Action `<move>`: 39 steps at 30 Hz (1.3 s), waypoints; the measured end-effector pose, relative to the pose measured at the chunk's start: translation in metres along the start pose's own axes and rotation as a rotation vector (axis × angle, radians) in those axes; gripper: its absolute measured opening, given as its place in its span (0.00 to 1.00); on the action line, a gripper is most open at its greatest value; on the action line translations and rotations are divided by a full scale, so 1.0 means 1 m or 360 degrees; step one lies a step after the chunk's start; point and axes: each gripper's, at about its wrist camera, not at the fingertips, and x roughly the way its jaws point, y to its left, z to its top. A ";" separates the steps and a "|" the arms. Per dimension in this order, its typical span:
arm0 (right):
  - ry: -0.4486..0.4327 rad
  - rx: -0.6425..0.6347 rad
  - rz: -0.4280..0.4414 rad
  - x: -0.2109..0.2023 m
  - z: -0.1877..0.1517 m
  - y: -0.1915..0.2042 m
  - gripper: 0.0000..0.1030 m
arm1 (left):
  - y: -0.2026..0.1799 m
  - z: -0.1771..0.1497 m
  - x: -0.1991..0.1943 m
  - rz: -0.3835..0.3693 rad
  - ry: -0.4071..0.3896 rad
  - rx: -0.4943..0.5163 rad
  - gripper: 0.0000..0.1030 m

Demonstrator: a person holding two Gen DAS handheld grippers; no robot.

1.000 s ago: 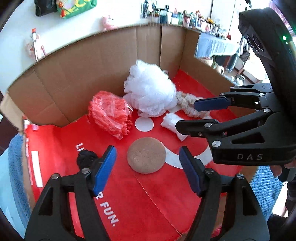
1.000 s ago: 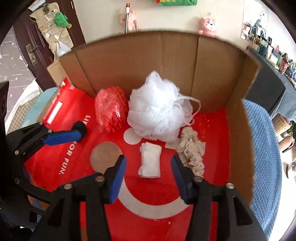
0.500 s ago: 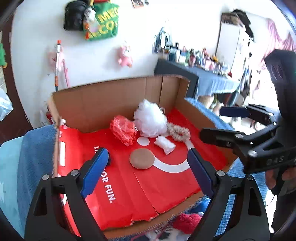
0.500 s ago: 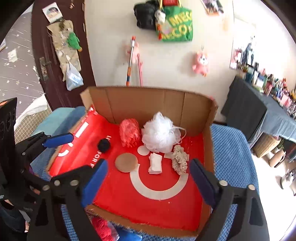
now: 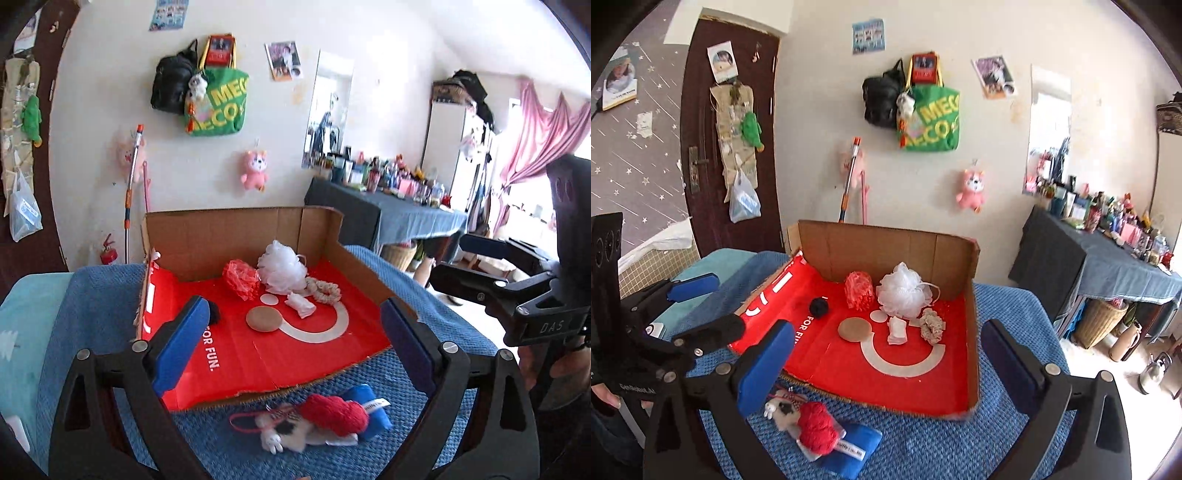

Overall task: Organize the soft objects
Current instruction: 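Withdraw both tools from the box toward the remaining items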

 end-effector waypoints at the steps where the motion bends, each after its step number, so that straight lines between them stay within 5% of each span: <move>1: -0.0021 0.0004 -0.0007 -0.007 -0.005 0.001 1.00 | -0.002 -0.003 -0.008 0.0001 -0.0028 -0.0003 0.94; 10: -0.0120 0.0049 -0.0052 -0.038 -0.047 0.009 1.00 | -0.016 -0.036 -0.056 0.0100 -0.0180 0.0011 0.95; 20: -0.0185 0.0118 -0.0113 -0.044 -0.100 0.012 1.00 | -0.019 -0.081 -0.070 0.0225 -0.0213 0.0014 0.95; 39: 0.0045 0.0258 -0.0109 0.000 -0.170 0.003 1.00 | -0.013 -0.139 -0.042 0.0311 -0.0020 -0.0054 0.95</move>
